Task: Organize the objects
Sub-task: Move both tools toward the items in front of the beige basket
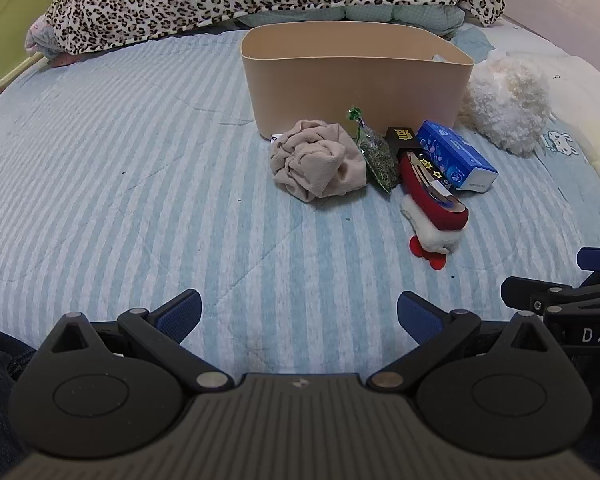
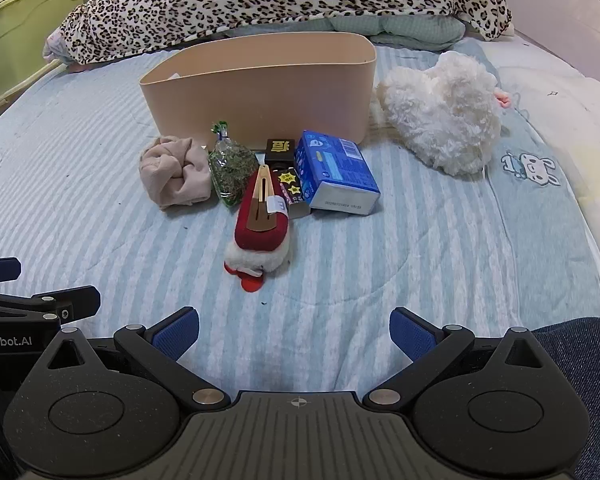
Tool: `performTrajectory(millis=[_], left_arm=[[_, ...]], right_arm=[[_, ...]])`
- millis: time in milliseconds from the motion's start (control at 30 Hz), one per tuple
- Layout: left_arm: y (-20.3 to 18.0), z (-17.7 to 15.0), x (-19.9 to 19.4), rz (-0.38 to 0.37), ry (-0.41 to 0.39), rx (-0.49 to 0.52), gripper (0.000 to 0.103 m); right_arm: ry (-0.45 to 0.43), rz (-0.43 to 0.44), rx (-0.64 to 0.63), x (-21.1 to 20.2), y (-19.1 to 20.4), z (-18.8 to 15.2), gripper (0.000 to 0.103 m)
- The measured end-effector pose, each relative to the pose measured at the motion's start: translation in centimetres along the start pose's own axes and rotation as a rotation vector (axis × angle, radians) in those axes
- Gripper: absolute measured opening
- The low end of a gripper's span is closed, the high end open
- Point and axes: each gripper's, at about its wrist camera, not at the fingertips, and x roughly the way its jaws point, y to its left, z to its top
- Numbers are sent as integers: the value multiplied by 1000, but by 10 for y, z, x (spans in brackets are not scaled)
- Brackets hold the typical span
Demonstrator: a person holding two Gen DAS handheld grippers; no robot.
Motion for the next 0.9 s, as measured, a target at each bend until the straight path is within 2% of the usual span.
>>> performTrajectory(millis=[900], left_arm=[[5, 3, 8, 24, 7, 2, 103]], right_arm=[[24, 27, 2, 11, 5, 3, 103]])
